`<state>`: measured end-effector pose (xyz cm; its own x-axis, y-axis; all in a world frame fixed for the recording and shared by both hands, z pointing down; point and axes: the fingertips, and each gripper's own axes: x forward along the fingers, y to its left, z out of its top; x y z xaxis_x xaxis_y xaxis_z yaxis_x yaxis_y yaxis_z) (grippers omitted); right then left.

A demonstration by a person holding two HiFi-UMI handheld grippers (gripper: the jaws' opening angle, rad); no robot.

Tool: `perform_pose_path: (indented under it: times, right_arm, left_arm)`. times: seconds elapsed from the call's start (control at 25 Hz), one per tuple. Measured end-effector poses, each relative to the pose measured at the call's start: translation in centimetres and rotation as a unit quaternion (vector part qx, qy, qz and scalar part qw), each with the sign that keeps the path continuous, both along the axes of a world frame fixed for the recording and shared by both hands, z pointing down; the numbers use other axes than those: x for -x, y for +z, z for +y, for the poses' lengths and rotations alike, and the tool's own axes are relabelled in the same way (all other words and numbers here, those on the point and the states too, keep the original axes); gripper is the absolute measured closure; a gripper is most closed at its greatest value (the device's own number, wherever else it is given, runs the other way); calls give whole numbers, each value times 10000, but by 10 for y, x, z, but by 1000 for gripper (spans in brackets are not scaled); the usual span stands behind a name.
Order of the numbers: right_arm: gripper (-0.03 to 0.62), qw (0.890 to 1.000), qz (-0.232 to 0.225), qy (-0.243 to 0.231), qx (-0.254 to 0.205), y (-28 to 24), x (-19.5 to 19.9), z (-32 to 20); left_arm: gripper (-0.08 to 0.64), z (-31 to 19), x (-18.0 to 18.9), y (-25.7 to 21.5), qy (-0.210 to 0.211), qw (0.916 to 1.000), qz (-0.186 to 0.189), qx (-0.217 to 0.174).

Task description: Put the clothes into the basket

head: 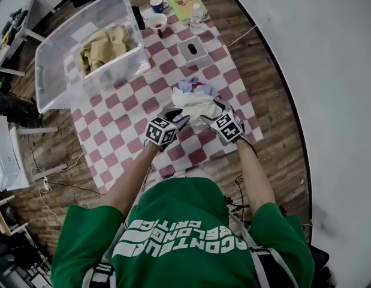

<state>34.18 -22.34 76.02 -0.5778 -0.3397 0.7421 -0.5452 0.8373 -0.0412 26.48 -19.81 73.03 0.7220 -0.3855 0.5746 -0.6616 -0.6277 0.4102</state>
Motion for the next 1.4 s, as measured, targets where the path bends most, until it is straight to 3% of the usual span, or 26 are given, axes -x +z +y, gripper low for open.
perform_pose_path:
  times: [0.44,0.68,1.0,1.4]
  right_arm:
    - [219,9962,-153,-163,842,61,9,-49]
    - [219,9907,-426,-187,1276,81,17,-48]
    - [224,9887,-608,52,1372,84,19,-47]
    - [390,9853,-857,217,1462,75,29,-27]
  left_arm:
    - [304,4,-5,75,-326,9947,-438,869]
    - [299,3,-3,99,-620,9890,-397,1280]
    - [299,-4,-11,114,-818,9842,-316,1538]
    - [331,-9,-17,103,-897,9857,-94,1426]
